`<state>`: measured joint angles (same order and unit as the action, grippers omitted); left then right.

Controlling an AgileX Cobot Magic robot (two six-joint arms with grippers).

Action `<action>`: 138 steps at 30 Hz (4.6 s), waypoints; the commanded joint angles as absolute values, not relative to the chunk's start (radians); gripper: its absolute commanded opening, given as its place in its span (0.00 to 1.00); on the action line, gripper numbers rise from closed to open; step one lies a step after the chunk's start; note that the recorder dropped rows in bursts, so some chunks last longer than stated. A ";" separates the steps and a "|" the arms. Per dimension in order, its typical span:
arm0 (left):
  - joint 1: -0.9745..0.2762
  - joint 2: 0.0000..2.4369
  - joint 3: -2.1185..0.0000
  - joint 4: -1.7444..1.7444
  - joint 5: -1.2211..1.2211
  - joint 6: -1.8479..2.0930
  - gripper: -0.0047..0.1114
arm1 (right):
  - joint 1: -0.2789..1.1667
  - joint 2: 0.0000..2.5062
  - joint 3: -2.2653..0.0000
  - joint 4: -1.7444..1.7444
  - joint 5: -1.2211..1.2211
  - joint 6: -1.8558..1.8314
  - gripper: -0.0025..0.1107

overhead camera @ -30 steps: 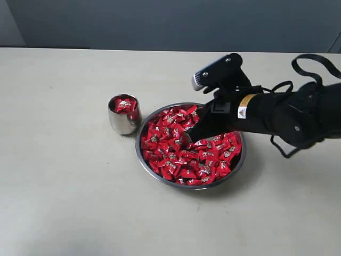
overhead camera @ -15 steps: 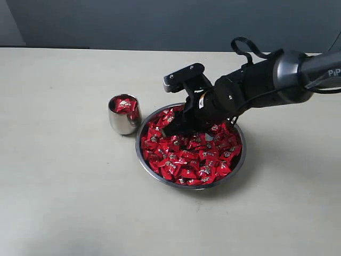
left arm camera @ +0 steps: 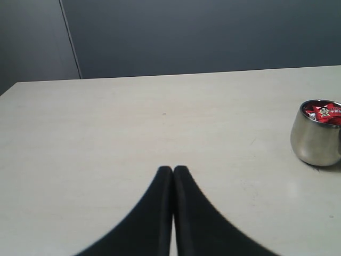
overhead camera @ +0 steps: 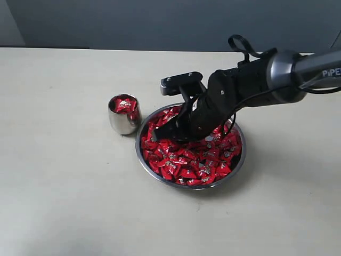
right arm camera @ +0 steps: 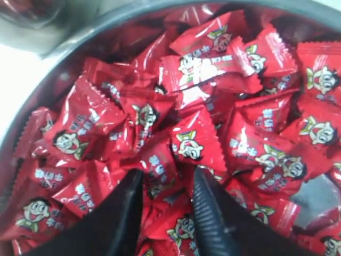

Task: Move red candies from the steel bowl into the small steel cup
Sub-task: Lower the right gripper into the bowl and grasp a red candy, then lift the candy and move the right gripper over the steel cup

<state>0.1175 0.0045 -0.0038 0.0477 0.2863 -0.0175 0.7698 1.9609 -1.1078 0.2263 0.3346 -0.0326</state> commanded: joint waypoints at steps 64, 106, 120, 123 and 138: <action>0.118 0.000 0.000 0.045 0.284 -0.019 0.04 | 0.779 2.017 -1.112 0.210 0.261 -0.078 0.44; 0.118 0.000 0.000 0.045 0.284 -0.019 0.04 | 0.761 1.847 -1.074 0.128 0.013 -0.009 0.02; 0.118 0.000 0.000 0.045 0.284 -0.019 0.04 | 0.758 1.919 -1.042 -0.388 -0.364 0.233 0.01; 0.118 0.000 0.000 0.045 0.284 -0.019 0.04 | 0.758 1.925 -1.060 -0.614 -0.413 0.417 0.01; 0.118 0.000 0.000 0.045 0.284 -0.019 0.04 | 0.758 2.082 -1.320 -1.496 -0.413 1.257 0.01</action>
<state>0.1175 0.0045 -0.0038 0.0477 0.2863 -0.0175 0.7626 2.0577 -1.2953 -1.3851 -0.3917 1.1421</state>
